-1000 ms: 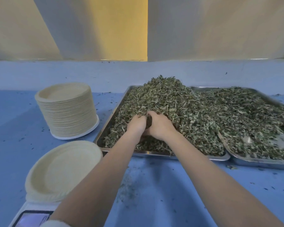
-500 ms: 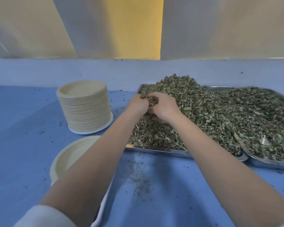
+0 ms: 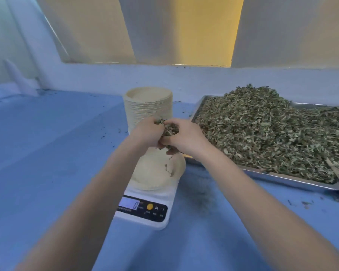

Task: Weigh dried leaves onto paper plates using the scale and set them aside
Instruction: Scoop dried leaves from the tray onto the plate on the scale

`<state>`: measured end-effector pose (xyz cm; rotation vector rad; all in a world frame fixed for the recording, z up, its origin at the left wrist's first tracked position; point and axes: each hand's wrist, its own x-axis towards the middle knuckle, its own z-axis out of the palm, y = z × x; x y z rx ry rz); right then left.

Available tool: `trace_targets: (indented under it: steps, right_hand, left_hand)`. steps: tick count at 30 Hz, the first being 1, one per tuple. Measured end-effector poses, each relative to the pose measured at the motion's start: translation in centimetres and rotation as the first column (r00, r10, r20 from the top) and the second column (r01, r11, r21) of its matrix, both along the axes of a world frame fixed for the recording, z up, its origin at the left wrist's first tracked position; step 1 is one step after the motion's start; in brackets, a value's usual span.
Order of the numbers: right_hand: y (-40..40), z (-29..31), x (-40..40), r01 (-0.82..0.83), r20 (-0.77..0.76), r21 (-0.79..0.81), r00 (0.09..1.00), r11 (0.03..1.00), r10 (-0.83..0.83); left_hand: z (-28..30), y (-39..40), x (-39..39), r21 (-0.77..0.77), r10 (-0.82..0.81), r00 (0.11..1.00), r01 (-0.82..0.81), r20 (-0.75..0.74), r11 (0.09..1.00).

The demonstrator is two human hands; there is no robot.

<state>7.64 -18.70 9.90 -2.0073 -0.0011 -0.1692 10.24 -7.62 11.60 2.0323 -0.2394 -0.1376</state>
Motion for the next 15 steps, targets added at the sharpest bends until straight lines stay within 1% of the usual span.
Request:
trace_targets:
  steps: [3, 4, 5, 7, 8, 9, 11, 13, 15]
  right_hand:
    - [2.1, -1.2, -0.1, -0.081, -0.069, -0.049, 0.995, 0.995, 0.078]
    - [2.3, -1.5, -0.1, -0.109, -0.078, -0.119, 0.992, 0.987, 0.100]
    - [2.5, -1.7, -0.1, -0.135, -0.082, -0.233, 0.990, 0.963, 0.119]
    - [2.4, -1.6, 0.0, -0.152, -0.102, -0.487, 0.988, 0.860, 0.116]
    - [2.3, -1.3, 0.0, -0.151, -0.116, -0.542, 0.988, 0.827, 0.104]
    - [2.2, -1.0, -0.1, -0.155, -0.131, -0.555, 0.987, 0.817, 0.099]
    - [1.9, -0.3, -0.2, -0.161, -0.146, -0.539, 0.985, 0.827, 0.096]
    - [1.7, -0.1, -0.1, -0.148, -0.130, -0.531, 0.987, 0.834, 0.092]
    - [1.8, -0.2, 0.0, -0.130, -0.098, -0.538, 0.991, 0.833, 0.092]
  left_hand:
    - [-0.9, 2.8, -0.8, 0.132, 0.026, 0.995, -0.014, -0.097, 0.991]
    - [-1.2, 3.5, -0.9, 0.195, 0.025, 0.993, -0.002, -0.118, 0.981]
    - [-1.5, 4.0, -1.0, 0.266, 0.025, 0.993, 0.008, -0.119, 0.964]
    - [-1.9, 4.7, -0.8, 0.397, 0.029, 0.998, -0.003, -0.058, 0.918]
    - [-1.9, 5.0, -0.6, 0.444, 0.030, 0.999, -0.019, -0.019, 0.896]
    - [-1.9, 5.2, -0.4, 0.479, 0.033, 0.999, -0.034, 0.011, 0.877]
    - [-1.7, 5.3, 0.1, 0.524, 0.037, 0.998, -0.057, 0.050, 0.850]
    - [-1.4, 5.3, 0.4, 0.535, 0.042, 0.996, -0.077, 0.077, 0.841]
    - [-1.1, 5.0, 0.4, 0.516, 0.029, 0.995, -0.074, 0.094, 0.853]
